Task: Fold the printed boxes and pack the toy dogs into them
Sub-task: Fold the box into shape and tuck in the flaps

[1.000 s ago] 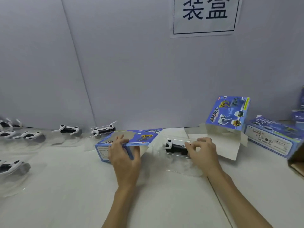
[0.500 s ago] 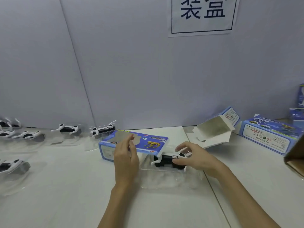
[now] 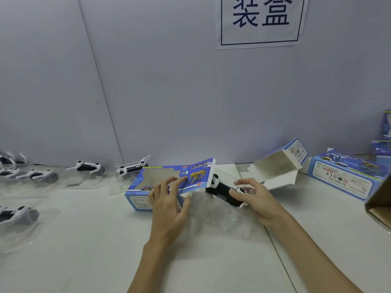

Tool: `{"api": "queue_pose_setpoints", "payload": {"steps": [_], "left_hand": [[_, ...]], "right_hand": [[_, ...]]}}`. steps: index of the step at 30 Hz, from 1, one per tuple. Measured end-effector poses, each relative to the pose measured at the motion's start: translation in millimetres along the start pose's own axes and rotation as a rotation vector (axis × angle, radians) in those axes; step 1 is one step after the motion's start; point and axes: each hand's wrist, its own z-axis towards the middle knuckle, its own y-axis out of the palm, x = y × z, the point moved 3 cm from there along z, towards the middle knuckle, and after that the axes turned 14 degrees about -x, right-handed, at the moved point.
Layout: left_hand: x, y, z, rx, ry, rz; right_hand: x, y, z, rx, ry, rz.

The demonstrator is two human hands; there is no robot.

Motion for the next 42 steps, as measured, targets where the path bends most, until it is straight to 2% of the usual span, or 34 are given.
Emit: {"api": "queue_pose_setpoints", "payload": {"steps": [4, 8, 14, 20, 26, 29, 31, 33, 36, 37, 39, 40, 42], "left_hand": [[6, -1, 1, 0.078, -0.028, -0.012], [15, 0, 1, 0.130, 0.021, -0.070], [23, -3, 2, 0.223, 0.010, -0.123], [29, -5, 2, 0.391, -0.015, -0.148], [33, -3, 2, 0.372, 0.008, -0.186], [31, 0, 1, 0.336, 0.060, -0.112], [35, 7, -1, 0.265, 0.156, -0.025], [45, 20, -5, 0.174, 0.271, 0.039], [64, 35, -10, 0.129, 0.311, -0.003], [69, 37, -11, 0.137, 0.298, -0.027], [72, 35, -11, 0.183, 0.240, -0.062], [70, 31, -10, 0.210, 0.197, -0.094], [64, 22, -8, 0.247, 0.124, -0.180]], "right_hand": [[0, 5, -3, -0.045, 0.010, 0.086], [1, 16, -4, -0.091, -0.003, 0.111], [-3, 28, -7, -0.049, -0.072, -0.103], [-2, 33, -8, -0.028, -0.076, -0.182], [-1, 34, -7, 0.000, -0.035, -0.312], [-1, 32, -6, 0.005, -0.014, -0.360], [-1, 33, -6, 0.009, -0.023, -0.391], [-1, 40, -5, -0.011, -0.050, -0.256], [1, 56, -8, -0.127, -0.090, 0.407], [3, 57, -7, -0.125, -0.101, 0.545], [5, 58, -5, -0.148, -0.110, 0.544], [4, 61, -5, -0.171, -0.100, 0.459], [3, 63, -4, -0.158, -0.082, 0.129]]}}
